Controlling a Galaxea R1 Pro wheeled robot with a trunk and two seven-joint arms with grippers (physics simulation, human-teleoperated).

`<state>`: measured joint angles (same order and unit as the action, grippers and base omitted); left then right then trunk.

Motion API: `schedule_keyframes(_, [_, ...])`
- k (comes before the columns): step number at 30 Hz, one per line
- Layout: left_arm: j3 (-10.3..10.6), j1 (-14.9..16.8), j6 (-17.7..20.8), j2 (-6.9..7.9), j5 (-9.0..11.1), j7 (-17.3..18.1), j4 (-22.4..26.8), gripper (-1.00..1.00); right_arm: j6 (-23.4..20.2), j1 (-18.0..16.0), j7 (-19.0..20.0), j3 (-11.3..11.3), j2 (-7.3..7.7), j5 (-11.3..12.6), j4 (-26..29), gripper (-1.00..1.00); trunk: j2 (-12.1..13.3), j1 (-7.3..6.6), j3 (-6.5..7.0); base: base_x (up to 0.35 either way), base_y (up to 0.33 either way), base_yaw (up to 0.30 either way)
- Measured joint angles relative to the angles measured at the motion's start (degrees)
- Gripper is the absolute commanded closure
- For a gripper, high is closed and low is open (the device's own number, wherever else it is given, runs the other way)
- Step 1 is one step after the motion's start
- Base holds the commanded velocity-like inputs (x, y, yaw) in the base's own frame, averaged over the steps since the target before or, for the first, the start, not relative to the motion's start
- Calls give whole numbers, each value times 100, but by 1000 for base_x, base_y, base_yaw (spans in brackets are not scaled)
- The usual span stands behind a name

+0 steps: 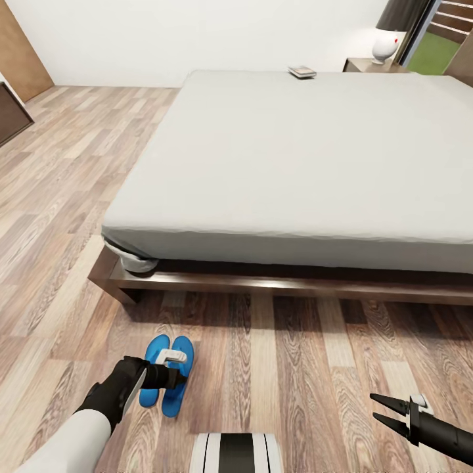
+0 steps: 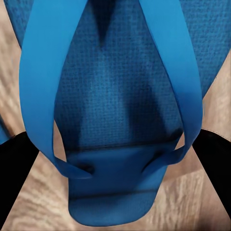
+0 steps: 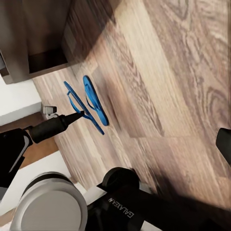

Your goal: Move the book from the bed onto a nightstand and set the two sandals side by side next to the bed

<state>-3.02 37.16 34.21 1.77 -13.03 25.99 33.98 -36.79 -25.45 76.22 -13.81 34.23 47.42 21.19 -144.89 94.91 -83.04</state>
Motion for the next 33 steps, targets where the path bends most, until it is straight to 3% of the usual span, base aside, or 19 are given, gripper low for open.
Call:
schedule_keyframes(5, [0, 0, -7, 10, 5, -154, 3, 100, 3, 0, 2, -8, -1, -7, 0, -100, -7, 13, -111, 0, 0, 0])
schedule_keyframes(17, [-23, 0, -259, 5, 35, -277, 89, 100, 3, 0, 8, -8, -9, -8, 0, -100, -7, 13, -112, 0, 0, 0])
schedule_keyframes(33, [-34, 0, -296, 4, 65, -280, 91, 100, 5, 0, 0, -11, -18, -9, 0, -100, -8, 15, -133, 0, 0, 0])
